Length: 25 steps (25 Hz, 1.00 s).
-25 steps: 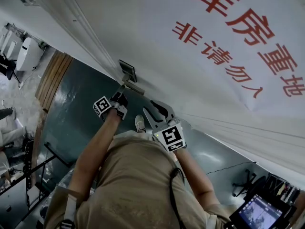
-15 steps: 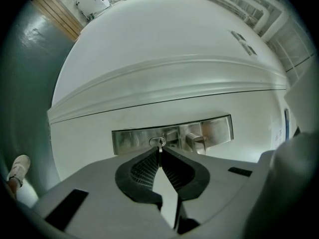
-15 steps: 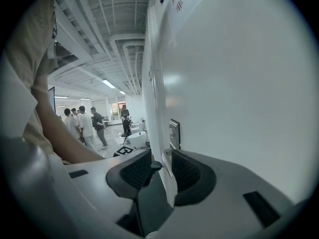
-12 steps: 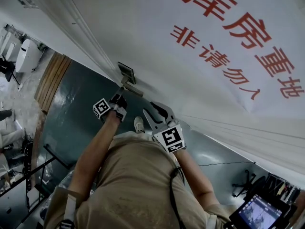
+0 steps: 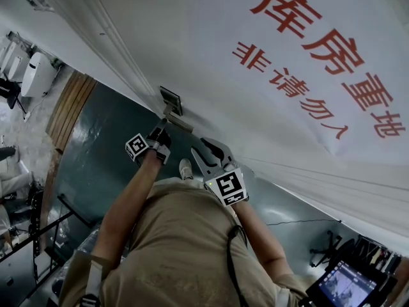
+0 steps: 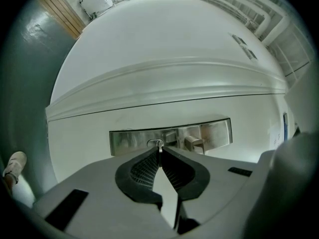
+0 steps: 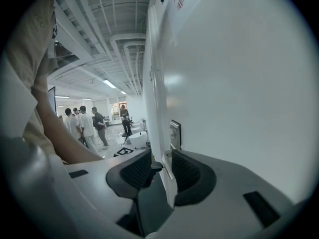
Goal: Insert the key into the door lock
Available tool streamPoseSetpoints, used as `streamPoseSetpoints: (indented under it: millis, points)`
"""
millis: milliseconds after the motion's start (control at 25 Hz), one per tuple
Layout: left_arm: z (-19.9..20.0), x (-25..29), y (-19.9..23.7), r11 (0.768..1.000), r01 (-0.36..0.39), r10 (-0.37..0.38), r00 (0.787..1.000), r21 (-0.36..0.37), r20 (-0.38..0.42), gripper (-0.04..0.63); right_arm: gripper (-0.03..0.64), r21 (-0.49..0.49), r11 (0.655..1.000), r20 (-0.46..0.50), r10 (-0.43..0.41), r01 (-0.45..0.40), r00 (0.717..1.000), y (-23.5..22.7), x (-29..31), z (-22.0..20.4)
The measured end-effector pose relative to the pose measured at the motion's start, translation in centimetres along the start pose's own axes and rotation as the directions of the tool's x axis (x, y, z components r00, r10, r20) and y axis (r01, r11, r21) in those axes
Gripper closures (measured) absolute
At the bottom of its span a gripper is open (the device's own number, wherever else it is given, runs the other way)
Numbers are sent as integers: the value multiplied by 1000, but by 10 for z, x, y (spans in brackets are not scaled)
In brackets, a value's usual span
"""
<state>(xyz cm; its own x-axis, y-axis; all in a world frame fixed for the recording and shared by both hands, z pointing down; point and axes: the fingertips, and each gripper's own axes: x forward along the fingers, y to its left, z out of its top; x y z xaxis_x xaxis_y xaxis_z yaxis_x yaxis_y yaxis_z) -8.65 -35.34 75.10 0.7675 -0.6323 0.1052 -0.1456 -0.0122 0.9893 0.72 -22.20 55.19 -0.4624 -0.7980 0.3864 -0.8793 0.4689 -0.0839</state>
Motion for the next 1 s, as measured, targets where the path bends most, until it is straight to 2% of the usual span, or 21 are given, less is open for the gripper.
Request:
streamPoseSetpoints:
  millis: [640, 1000]
  points:
    - [-5, 2, -2, 997, 45, -45, 999, -56, 12, 562, 482, -4, 1000, 0, -1, 1, 1000, -2, 3, 4]
    - [-4, 6, -5, 996, 66, -65, 998, -62, 10, 562, 482, 2, 1000, -4, -9, 9, 1000, -4, 3, 1]
